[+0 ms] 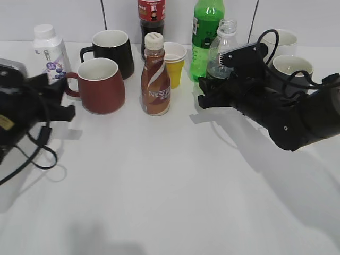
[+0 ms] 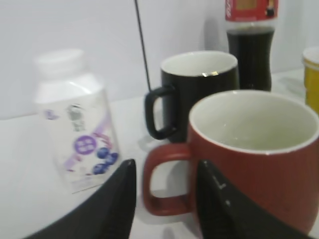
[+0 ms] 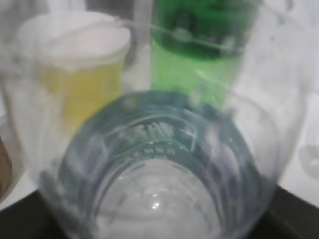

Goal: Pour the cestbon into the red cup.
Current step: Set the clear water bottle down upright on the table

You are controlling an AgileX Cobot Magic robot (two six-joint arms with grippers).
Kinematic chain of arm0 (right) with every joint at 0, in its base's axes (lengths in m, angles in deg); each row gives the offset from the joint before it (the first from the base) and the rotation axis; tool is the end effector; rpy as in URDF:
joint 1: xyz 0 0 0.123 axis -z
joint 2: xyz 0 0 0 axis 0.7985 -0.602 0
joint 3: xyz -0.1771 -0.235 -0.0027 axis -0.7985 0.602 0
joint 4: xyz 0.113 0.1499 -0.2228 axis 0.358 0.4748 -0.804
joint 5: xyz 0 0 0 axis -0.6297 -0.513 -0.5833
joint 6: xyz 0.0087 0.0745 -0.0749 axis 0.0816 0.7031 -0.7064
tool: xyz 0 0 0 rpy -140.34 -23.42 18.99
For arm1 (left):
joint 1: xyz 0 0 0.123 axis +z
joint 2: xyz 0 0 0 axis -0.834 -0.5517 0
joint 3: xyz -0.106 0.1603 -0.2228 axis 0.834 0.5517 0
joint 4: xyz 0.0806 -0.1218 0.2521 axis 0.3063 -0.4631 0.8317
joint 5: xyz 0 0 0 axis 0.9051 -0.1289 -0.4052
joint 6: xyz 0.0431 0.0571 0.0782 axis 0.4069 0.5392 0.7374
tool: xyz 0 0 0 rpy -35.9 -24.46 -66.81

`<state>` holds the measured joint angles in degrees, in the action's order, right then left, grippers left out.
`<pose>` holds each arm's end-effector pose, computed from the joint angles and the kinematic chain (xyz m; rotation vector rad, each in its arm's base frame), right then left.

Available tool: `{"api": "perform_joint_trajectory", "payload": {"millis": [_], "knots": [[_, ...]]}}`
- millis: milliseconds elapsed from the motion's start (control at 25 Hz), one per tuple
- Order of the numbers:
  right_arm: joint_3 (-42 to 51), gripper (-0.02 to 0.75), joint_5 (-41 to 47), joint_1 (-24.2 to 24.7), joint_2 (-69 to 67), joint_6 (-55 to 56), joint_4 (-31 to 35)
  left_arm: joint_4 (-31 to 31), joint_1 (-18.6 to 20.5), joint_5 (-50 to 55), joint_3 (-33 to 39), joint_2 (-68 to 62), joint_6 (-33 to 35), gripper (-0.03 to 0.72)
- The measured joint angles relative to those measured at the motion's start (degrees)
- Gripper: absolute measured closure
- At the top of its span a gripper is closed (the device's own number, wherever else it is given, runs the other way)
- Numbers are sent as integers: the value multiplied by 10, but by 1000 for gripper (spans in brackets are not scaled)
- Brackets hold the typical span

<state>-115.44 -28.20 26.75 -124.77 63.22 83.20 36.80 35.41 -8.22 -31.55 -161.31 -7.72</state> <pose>0.3774 0.1791 0.0915 -0.4099 1.7623 0.2415 0.3003 -0.0974 0.1133 0.2366 1.6370 -0.0919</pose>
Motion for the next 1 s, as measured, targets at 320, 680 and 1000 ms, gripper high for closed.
{"api": "perform_joint_trajectory", "payload": {"millis": [320,680,1000], "knots": [[-1,172,14,0,-13,37,0,-21,-7,41,43,102,0,382],[6,66,50,0,1,42,0,-22,-7,193,45,253,-2,381],[68,66,106,-1,76,58,0,-24,-7,493,10,410,-2,381]]}}
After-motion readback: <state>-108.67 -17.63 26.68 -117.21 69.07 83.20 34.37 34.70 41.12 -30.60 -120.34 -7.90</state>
